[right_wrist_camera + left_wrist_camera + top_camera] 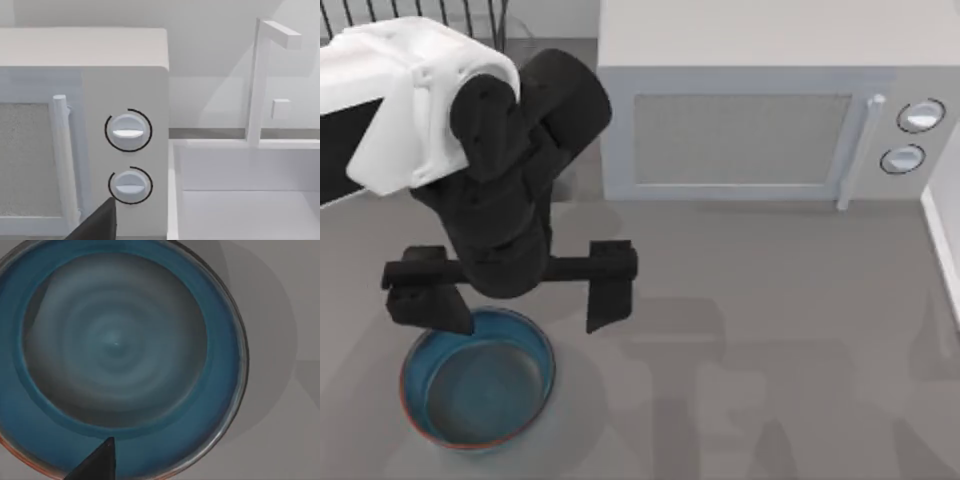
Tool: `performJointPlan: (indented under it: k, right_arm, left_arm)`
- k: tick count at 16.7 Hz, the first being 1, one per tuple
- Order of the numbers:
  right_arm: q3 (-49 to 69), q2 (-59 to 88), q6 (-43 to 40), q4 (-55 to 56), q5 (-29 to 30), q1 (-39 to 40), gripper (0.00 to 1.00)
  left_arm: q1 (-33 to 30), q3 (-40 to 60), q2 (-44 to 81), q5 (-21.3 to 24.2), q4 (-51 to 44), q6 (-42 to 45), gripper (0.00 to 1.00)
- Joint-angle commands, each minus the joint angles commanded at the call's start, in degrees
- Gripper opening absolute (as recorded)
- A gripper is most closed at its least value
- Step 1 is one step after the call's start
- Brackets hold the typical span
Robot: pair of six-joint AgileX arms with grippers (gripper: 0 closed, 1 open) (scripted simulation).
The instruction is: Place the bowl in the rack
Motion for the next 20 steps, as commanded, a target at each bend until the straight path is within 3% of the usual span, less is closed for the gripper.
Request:
performJointPlan:
  k: [10, 20]
  right_arm:
    - [0.0, 0.0, 0.0, 0.0, 0.0, 0.0, 1.0]
    - [0.0, 0.0, 0.0, 0.0, 0.0, 0.0, 1.0]
  left_arm:
    - [-1.7, 3.0, 4.4, 0.0, -1.9, -1.7, 1.0]
    - [-1.7, -11.2, 11.3, 0.1, 19.4, -1.5, 1.0]
